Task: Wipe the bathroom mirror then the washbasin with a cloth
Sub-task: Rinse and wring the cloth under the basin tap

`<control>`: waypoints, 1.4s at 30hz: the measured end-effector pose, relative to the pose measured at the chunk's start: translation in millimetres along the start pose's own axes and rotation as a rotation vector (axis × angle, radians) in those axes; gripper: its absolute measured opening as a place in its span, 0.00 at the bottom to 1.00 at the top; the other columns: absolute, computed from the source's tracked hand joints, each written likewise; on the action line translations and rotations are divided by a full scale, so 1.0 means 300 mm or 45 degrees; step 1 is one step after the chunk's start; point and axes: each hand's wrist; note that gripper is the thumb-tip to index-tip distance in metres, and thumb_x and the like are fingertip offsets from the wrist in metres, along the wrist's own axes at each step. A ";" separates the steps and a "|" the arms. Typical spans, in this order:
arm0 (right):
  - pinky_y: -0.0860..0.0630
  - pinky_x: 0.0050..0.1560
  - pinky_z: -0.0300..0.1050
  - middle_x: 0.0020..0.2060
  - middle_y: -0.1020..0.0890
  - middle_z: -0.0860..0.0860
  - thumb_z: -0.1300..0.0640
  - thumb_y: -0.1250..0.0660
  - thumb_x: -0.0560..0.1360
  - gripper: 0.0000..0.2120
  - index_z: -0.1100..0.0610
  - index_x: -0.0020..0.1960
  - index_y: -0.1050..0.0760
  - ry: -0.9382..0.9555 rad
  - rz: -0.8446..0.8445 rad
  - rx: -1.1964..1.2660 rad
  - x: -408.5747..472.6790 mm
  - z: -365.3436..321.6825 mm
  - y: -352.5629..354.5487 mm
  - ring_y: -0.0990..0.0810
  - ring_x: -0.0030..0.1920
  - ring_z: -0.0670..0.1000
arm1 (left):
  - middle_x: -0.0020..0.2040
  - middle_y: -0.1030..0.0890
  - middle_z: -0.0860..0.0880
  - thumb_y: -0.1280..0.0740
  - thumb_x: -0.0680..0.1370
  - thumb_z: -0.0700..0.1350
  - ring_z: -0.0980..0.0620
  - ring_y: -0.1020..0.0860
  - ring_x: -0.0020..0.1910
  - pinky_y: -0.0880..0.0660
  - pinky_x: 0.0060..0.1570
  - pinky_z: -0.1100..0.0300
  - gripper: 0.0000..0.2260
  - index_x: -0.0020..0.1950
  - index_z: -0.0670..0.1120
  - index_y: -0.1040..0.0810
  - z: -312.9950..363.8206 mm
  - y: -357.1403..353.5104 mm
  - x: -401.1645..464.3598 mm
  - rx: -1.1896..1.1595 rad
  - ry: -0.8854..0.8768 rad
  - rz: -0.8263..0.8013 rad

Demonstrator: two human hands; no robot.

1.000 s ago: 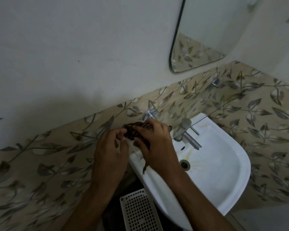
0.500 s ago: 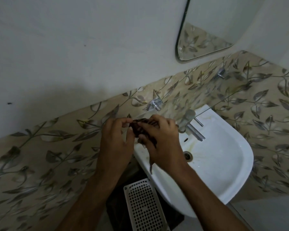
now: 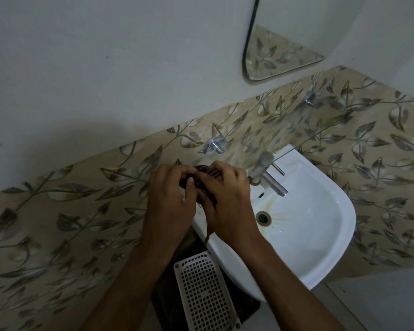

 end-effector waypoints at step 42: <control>0.31 0.63 0.58 0.65 0.29 0.58 0.46 0.37 0.80 0.19 0.48 0.69 0.26 -0.283 -0.024 -0.315 0.351 0.617 0.110 0.32 0.61 0.62 | 0.50 0.28 0.54 0.37 0.78 0.43 0.52 0.29 0.53 0.33 0.54 0.61 0.08 0.55 0.47 0.22 0.130 -0.273 0.205 0.087 -0.345 -0.150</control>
Point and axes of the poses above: each hand's wrist, its own x-axis towards the middle knuckle, its own y-axis out of the back of the hand, z = x × y
